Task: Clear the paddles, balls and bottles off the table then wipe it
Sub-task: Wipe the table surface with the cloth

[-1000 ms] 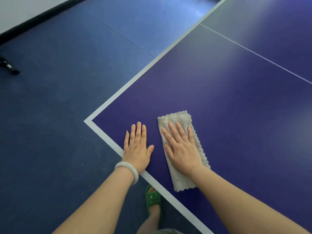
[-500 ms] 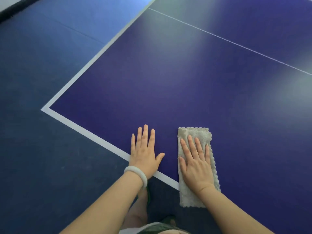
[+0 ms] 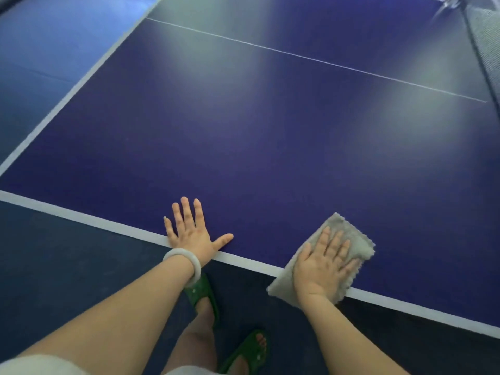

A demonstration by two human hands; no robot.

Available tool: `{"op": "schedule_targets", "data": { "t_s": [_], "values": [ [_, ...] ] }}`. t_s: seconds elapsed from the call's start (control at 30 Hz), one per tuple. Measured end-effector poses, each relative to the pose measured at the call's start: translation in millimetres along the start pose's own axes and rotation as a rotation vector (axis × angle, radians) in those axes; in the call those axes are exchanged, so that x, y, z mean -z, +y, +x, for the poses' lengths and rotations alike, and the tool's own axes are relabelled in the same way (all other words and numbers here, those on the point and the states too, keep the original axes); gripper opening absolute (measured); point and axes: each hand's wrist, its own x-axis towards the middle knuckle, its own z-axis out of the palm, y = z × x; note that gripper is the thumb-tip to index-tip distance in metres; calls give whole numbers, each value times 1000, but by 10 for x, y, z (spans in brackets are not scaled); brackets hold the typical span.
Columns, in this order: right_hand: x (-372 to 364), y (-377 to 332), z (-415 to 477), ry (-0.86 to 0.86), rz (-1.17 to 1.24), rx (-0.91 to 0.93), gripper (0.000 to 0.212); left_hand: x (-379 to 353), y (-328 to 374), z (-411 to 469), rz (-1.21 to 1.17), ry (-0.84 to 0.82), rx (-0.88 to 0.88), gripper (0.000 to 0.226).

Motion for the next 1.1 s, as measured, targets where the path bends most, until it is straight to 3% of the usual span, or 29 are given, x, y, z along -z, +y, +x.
{"op": "schedule_targets", "data": {
  "t_s": [0.13,0.27,0.53,0.7,0.9,1.1],
  "values": [
    [-206,-379,-295,30,-63,551,66,-16,8,22,14,9,12,120],
    [-185,-179,-240,5,-124,760,62,-13,29,10,21,10,9,119],
    [-138,391,-273,101,-31,345,58,-17,6,-13,3,34,-18,121],
    [-91,269,-390,163,-32,286,35,-4,-12,-16,-7,13,-48,121],
    [141,456,-603,-55,212,200,35,-30,-236,-125,58,37,-191,102],
    [255,806,-1047,-170,381,125,15,-346,-110,-765,72,107,-311,83]
  ]
}}
